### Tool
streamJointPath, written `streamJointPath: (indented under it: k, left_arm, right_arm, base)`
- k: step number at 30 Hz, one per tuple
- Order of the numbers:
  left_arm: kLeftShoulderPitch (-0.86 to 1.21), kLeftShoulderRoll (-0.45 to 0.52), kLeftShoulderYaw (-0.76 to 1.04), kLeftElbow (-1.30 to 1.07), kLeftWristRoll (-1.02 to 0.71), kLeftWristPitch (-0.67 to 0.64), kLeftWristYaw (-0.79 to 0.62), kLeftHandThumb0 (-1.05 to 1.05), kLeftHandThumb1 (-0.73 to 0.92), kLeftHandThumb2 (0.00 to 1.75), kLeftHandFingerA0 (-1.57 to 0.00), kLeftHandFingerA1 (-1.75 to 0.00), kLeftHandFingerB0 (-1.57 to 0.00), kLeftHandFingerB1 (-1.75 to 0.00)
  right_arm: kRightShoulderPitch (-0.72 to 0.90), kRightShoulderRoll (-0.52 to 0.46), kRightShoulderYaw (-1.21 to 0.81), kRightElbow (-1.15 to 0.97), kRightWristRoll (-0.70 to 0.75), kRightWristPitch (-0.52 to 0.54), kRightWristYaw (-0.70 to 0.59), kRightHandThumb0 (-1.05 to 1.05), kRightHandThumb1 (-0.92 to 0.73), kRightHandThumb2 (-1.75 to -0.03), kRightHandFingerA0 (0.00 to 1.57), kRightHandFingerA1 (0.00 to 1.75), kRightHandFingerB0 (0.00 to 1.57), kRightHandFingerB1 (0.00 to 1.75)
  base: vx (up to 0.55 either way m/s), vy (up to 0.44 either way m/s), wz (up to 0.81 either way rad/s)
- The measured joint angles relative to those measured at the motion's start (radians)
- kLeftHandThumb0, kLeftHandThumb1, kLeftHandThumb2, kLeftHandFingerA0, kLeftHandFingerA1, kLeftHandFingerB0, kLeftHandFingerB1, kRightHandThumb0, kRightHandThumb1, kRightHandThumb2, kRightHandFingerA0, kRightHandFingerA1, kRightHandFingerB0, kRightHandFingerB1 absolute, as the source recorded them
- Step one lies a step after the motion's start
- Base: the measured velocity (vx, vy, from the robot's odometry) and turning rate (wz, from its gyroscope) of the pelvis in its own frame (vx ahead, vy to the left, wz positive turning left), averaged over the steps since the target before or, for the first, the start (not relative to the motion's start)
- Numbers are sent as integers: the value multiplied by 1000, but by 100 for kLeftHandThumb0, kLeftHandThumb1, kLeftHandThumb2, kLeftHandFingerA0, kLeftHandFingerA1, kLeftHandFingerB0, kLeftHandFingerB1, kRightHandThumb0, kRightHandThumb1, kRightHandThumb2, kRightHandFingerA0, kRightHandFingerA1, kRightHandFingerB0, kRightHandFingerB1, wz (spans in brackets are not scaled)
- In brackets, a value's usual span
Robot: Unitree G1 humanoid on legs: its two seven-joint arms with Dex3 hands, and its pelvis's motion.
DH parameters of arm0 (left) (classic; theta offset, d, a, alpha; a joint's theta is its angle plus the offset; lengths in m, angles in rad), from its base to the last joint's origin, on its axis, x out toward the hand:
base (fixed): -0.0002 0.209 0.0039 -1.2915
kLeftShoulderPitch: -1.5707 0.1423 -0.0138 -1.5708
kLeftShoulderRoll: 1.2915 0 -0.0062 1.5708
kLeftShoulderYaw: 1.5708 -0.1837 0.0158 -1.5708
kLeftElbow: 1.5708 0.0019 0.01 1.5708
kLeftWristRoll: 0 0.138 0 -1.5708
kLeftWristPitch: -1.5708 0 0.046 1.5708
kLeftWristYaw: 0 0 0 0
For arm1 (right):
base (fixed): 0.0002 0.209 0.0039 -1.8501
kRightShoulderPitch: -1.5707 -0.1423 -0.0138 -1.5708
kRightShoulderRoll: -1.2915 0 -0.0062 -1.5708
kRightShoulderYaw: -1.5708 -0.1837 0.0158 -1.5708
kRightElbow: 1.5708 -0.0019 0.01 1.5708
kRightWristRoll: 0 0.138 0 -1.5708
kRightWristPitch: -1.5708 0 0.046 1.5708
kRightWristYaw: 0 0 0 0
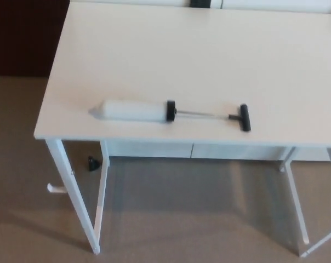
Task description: The robot walks towards a desk on which an air pump is kept in the middle. It lifts it up and holds it with its left hand and uses its right hand to compress it by pushing its handle inwards.
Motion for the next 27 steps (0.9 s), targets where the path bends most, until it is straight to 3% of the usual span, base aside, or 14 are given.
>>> streamJointPath:
  k: [7,17,18,20,21,23,27]
  left_arm:
    - [-12,-6,-1,-2,-1,-7,-1,-68,86,67,-30,-33,-31,-33]
    - [-8,-9,-1,4,-1,-9,-2,-68,86,67,-30,-33,-31,-33]
    - [-8,-9,-1,4,-1,-9,-2,-69,92,81,-24,-33,-22,-32]
    - [-11,-13,-2,6,0,-9,-4,-69,92,81,-24,-33,-22,-32]
    - [-4,-3,-5,-9,4,-8,0,-65,87,66,-24,-33,-23,-32]
    - [44,29,-37,-102,38,-8,20,-65,87,66,-24,-33,-23,-32]
    - [29,17,-29,-54,35,-12,23,-64,86,66,-28,-36,-25,-33]
  right_arm:
    - [-8,-3,-2,2,0,-1,-2,-36,-54,-110,0,48,0,47]
    - [-22,-5,-2,3,-1,-1,-4,-36,-54,-110,0,48,0,47]
    - [-22,-5,-2,3,-1,-1,-4,-71,-83,-64,21,34,15,29]
    - [-21,-3,-1,4,-1,-1,-5,-71,-83,-64,21,34,15,29]
    - [-19,-1,1,4,-1,-1,-3,-71,-84,-64,21,35,15,29]
    - [-16,1,2,2,-1,0,3,-71,-84,-64,21,35,15,29]
    - [-13,-2,2,-6,0,4,15,-72,-83,-64,22,35,16,29]
  base:
    - [266,-96,33]
    - [259,-79,-12]
    - [12,144,-46]
    - [35,218,-21]
    - [26,270,7]
    - [-25,217,-6]
    - [-54,89,18]
